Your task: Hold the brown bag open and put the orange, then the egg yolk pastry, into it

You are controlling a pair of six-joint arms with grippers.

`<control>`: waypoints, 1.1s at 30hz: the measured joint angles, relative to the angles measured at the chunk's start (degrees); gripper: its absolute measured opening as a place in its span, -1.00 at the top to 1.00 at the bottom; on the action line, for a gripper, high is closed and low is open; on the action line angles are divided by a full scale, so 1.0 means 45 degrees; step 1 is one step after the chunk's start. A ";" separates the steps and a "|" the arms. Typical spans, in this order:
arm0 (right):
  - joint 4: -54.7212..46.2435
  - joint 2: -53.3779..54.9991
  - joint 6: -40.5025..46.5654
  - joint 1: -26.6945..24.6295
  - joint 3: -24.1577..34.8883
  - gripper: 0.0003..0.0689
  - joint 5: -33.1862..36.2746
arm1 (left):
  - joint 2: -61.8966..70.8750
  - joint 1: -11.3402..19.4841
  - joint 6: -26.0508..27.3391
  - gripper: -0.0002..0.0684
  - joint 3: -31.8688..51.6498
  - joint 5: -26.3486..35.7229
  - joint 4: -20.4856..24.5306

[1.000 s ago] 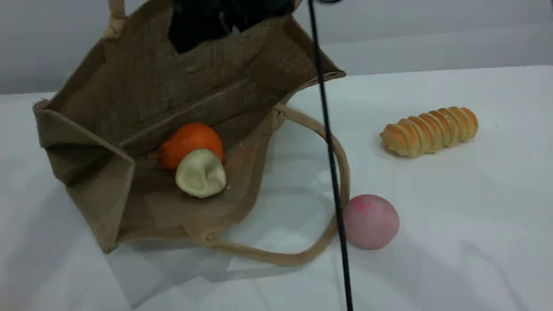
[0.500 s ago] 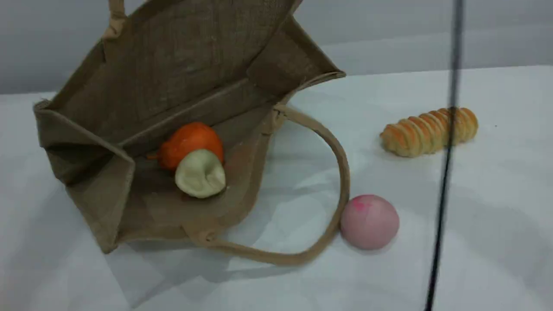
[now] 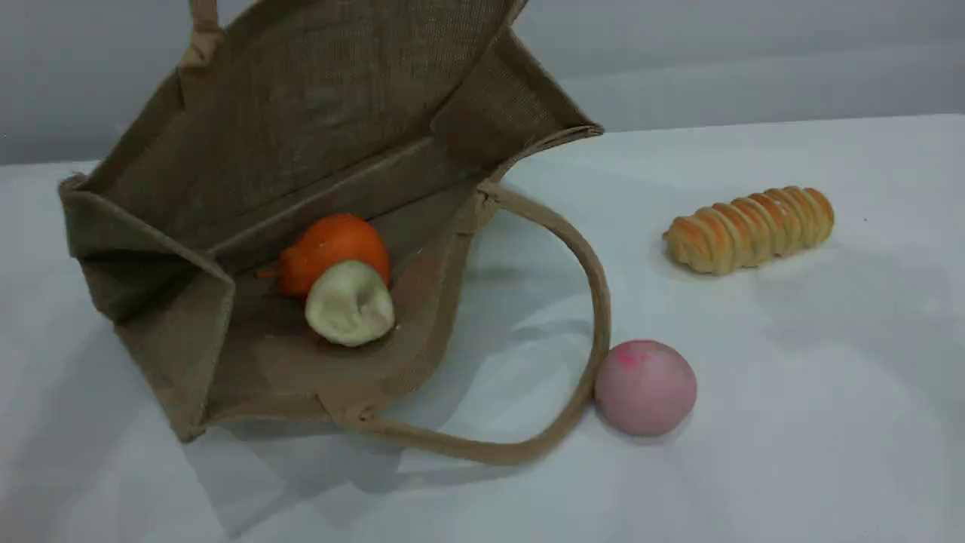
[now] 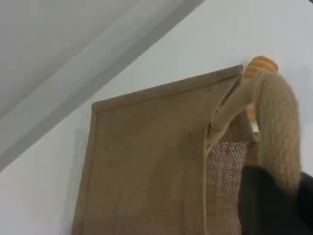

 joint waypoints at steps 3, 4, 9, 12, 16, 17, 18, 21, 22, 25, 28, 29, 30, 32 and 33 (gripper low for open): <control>0.0011 -0.0202 0.0000 0.0000 0.0000 -0.68 0.0212 | 0.0000 0.0000 0.0000 0.46 0.0000 -0.0053 -0.0091; 0.0011 -0.0262 0.0000 0.0000 0.0000 -0.68 0.0289 | -0.0012 0.0000 0.0000 0.36 0.0000 -0.0099 -0.0193; -0.0004 -0.0560 -0.0015 0.0000 0.0000 -0.68 0.0775 | -0.0015 0.0000 0.0000 -0.30 0.0000 -0.0076 -0.0723; -0.0035 -0.0931 -0.0015 -0.0028 0.0000 -0.68 0.1055 | -0.0047 0.0000 -0.0444 -0.60 0.0000 -0.0043 -0.0884; -0.0083 -0.1712 -0.0015 -0.0028 0.0000 -0.68 0.1530 | -0.0560 0.0000 -0.1083 -0.71 0.0012 0.0001 -0.0093; -0.0083 -0.1990 0.0012 -0.0028 0.0000 -0.68 0.1700 | -0.0800 0.0000 -0.1284 -0.71 0.0012 0.0005 0.0189; -0.0083 -0.2288 0.0110 -0.0028 0.0000 -0.68 0.1869 | -0.1075 0.0000 -0.1498 -0.71 0.0012 0.0005 0.0508; -0.0083 -0.3202 0.0486 -0.0028 0.0000 -0.68 0.2575 | -0.1959 0.0000 -0.2430 -0.71 0.0012 0.0016 0.1637; -0.0083 -0.3549 0.0675 -0.0028 0.0000 -0.68 0.2822 | -0.2303 0.0000 -0.2751 -0.71 0.0012 0.0028 0.2055; -0.0083 -0.4631 0.0984 -0.0028 0.0000 -0.68 0.3643 | -0.3333 0.0000 -0.3794 -0.71 0.0012 0.0028 0.3134; -0.0069 -0.5876 0.0995 -0.0028 0.0000 -0.68 0.4311 | -0.4415 0.0000 -0.4449 -0.71 0.0119 0.0028 0.3818; -0.0056 -0.6345 0.1065 -0.0016 0.0000 -0.68 0.4489 | -0.4826 0.0000 -0.4538 -0.71 0.0249 0.0028 0.3883; -0.0038 -0.6819 0.1159 -0.0016 0.0000 -0.68 0.4746 | -0.5172 0.0000 -0.4556 -0.71 0.0474 0.0028 0.3883; -0.0038 -0.7703 0.1323 -0.0016 0.0000 -0.68 0.5327 | -0.6055 0.0000 -0.4556 -0.71 0.1127 0.0028 0.3871; -0.0038 -0.8191 0.1323 -0.0016 0.0000 -0.68 0.5665 | -0.6530 0.0000 -0.4556 -0.71 0.1478 0.0028 0.3871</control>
